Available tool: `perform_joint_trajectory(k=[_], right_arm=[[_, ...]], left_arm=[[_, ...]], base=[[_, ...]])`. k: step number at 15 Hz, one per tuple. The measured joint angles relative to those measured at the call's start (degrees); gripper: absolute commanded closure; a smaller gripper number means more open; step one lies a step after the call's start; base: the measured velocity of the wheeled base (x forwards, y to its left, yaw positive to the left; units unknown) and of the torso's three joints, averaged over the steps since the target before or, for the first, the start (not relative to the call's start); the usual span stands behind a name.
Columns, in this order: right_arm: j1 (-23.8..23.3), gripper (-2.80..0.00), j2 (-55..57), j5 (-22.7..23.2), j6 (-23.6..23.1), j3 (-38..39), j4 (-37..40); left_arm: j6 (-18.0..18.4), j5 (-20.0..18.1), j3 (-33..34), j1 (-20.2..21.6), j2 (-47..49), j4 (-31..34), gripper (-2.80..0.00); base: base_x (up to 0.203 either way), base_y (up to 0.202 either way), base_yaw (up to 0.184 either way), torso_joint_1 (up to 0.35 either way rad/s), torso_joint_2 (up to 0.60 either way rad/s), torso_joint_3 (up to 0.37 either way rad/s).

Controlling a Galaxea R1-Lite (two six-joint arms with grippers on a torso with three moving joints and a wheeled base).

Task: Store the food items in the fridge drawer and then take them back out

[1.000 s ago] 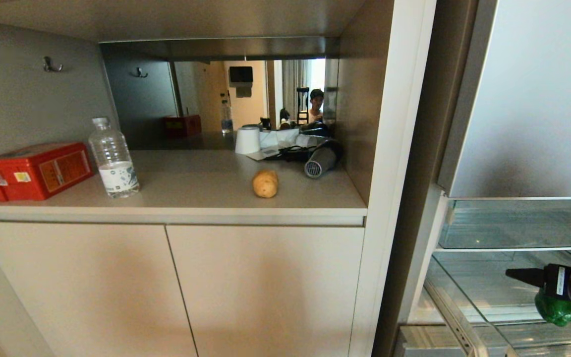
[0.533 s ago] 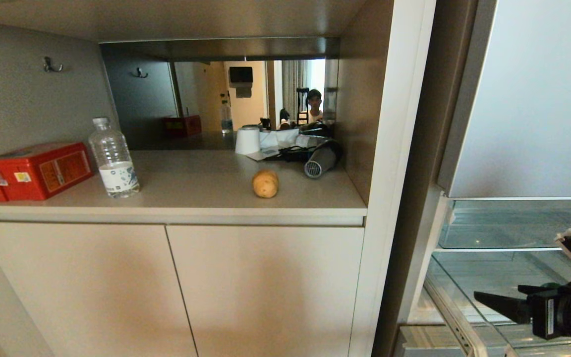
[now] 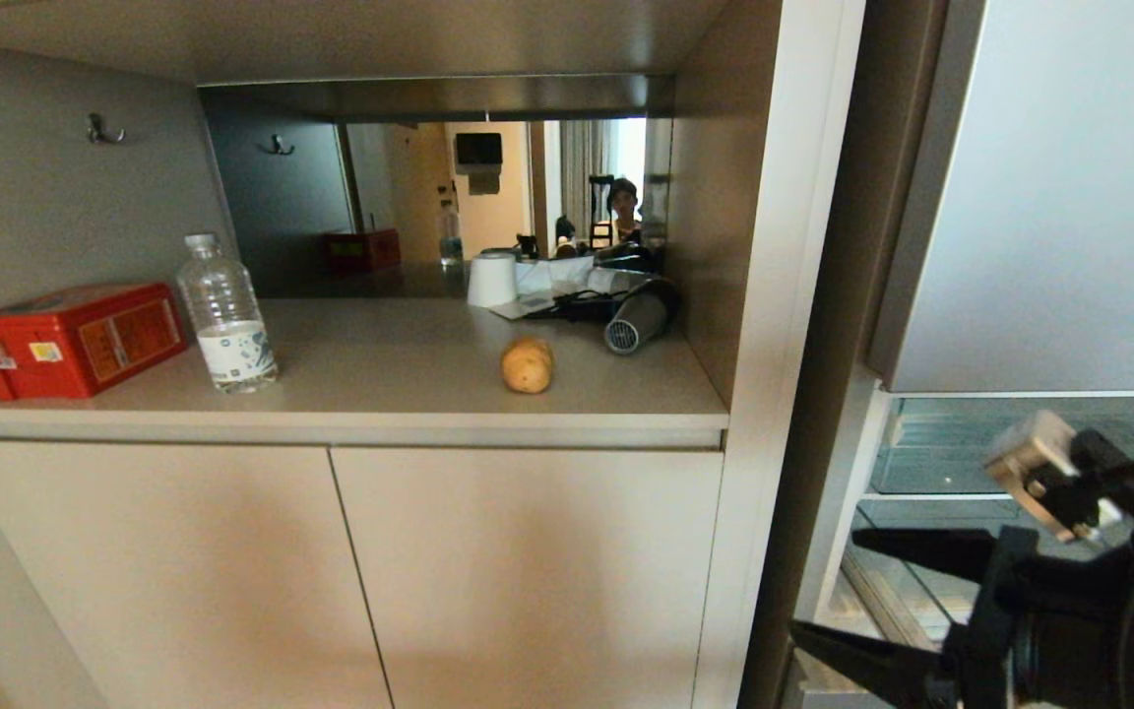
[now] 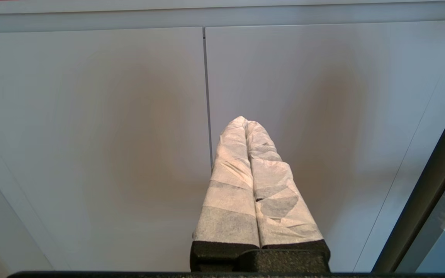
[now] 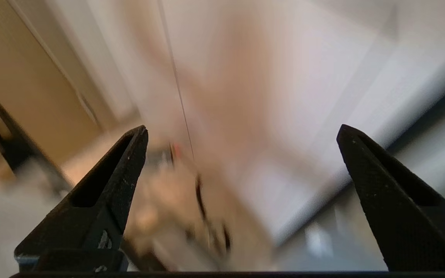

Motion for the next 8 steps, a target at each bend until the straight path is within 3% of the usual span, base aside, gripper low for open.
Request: perform_joint_trajectory(k=[8], right_arm=[[4.56, -2.80, 24.82, -11.17, 0.81, -24.92, -14.18]], left_arm=[[0.00, 0.01, -0.02, 0.00, 0.00, 0.00, 0.00]], base=[[0.000, 0.000, 0.000, 0.000, 0.00, 0.000]])
